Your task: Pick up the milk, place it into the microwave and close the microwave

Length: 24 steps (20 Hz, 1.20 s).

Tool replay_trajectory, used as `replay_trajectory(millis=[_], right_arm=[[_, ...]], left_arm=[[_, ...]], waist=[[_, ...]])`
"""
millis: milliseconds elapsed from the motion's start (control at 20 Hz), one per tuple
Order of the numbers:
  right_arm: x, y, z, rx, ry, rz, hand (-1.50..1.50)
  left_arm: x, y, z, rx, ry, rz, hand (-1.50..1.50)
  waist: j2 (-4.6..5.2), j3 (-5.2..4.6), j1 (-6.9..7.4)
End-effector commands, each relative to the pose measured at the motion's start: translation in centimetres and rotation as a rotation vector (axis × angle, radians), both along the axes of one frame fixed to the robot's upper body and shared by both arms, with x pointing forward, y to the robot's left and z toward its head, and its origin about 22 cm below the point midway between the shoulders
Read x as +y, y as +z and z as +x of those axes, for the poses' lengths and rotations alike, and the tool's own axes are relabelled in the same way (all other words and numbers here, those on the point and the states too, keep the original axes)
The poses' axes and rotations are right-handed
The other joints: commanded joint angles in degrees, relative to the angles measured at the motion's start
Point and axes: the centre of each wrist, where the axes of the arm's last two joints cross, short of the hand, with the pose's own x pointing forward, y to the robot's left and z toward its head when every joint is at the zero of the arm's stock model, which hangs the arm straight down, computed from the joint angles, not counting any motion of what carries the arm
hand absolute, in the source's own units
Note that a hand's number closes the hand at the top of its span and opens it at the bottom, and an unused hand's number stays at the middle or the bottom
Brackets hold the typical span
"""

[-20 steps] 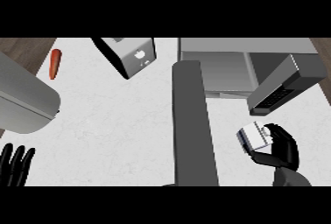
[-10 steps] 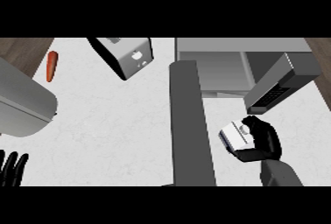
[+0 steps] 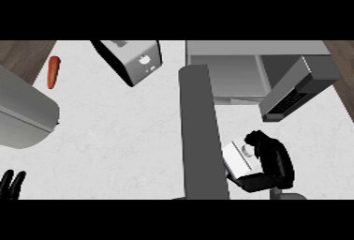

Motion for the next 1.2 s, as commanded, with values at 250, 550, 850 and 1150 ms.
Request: replay_trajectory(millis=[250, 550, 850, 1150], right_arm=[[4.3, 5.4, -2.7, 0.025, -0.067, 0.027, 1.50], [6.4, 7.4, 0.4, -0.038, -0.089, -0.012, 1.50], [8.9, 8.9, 4.7, -0.026, -0.196, -0.129, 1.50], [7.9, 6.2, 8.3, 0.056, -0.311, -0.183, 1.50]], left_arm=[[0.4, 0.0, -0.9, 0.015, 0.000, -0.010, -1.50], [0.4, 0.4, -1.0, 0.009, 0.004, -0.012, -1.50], [2.8, -0.5, 0.6, 0.009, 0.041, 0.016, -1.50], [3.6, 0.1, 0.8, 0.021, 0.007, 0.001, -1.50]], waist=[[0.19, 0.07, 0.54], [0.27, 0.09, 0.90], [0.41, 0.06, 1.12], [0.56, 0.12, 1.43]])
